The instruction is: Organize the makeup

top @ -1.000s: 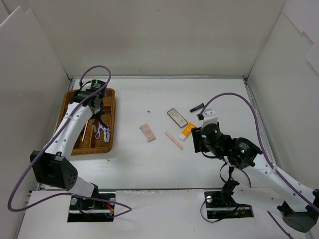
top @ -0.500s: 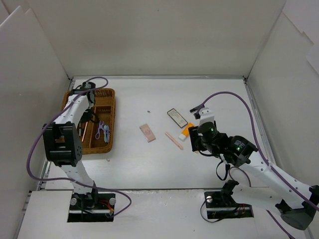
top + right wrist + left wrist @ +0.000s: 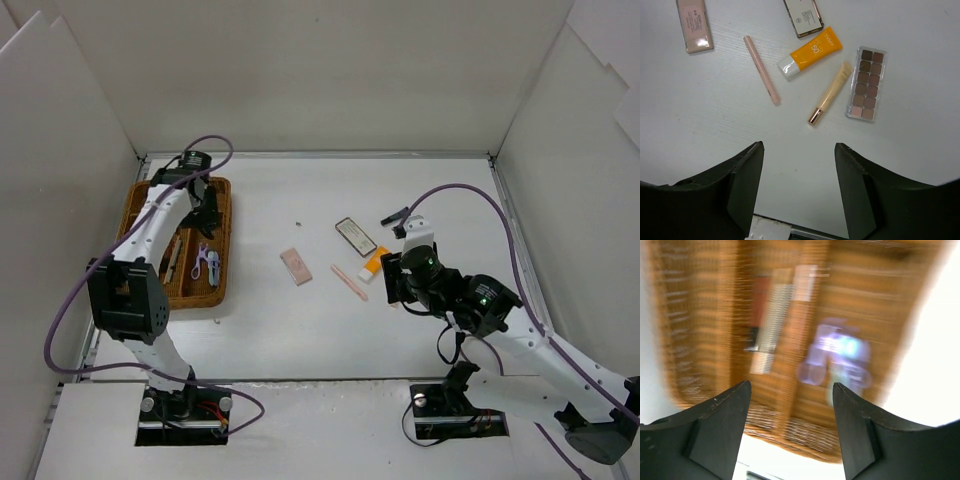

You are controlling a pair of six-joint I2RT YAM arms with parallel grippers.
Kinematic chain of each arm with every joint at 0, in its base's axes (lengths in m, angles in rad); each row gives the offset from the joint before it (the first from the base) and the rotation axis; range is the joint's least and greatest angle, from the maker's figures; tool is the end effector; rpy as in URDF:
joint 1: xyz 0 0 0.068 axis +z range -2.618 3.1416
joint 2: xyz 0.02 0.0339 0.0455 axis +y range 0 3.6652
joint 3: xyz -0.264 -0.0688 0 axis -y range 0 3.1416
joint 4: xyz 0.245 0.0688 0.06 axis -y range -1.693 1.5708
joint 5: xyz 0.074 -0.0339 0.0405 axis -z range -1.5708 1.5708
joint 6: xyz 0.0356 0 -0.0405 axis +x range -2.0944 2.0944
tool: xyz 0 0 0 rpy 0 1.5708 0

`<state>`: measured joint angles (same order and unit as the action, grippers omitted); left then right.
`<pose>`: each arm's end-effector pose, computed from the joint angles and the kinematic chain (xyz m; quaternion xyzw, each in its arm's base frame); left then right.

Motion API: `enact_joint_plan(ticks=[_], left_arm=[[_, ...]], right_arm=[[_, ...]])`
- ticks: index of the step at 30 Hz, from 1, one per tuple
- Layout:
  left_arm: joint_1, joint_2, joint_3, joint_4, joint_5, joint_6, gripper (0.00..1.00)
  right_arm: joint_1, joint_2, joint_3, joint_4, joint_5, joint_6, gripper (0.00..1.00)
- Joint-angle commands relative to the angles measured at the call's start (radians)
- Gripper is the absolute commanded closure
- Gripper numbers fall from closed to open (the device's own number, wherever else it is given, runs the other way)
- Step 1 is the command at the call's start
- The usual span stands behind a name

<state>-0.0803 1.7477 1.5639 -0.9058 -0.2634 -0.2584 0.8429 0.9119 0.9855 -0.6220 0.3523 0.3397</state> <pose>0.3680 -0.0203 0.2915 -0.1168 0.9562 0.0859 0.2543 0.1355 0.1336 0.3441 -0.1307 0.8530 0.1416 0.4851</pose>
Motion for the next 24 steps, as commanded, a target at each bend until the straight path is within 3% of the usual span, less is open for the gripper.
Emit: enact_joint_plan(ticks=[1, 8, 10, 14, 24], left_arm=[[-0.154, -0.091, 0.067, -0.047, 0.137, -0.251, 0.38], [-0.502, 0.019, 0.105, 0.018, 0.230, -0.689, 0.32], [-0.579, 0.085, 0.136, 0.045, 0.249, -0.751, 0.31], [-0.651, 0.206, 0.214, 0.027, 0.291, -0.898, 0.31], [-0.705, 0.377, 0.274, 0.082, 0.305, -1.010, 0.40]], right_arm=[[-0.005, -0.021, 0.002, 0.041, 0.050, 0.007, 0.44], [-0.008, -0.083, -0.015, 0.033, 0.025, 0.015, 0.44], [-0.010, -0.110, -0.018, 0.027, 0.024, 0.022, 0.44], [-0.010, -0.140, -0.019, 0.008, 0.005, 0.028, 0.44], [-0.013, -0.214, -0.041, -0.022, -0.019, 0.027, 0.44]])
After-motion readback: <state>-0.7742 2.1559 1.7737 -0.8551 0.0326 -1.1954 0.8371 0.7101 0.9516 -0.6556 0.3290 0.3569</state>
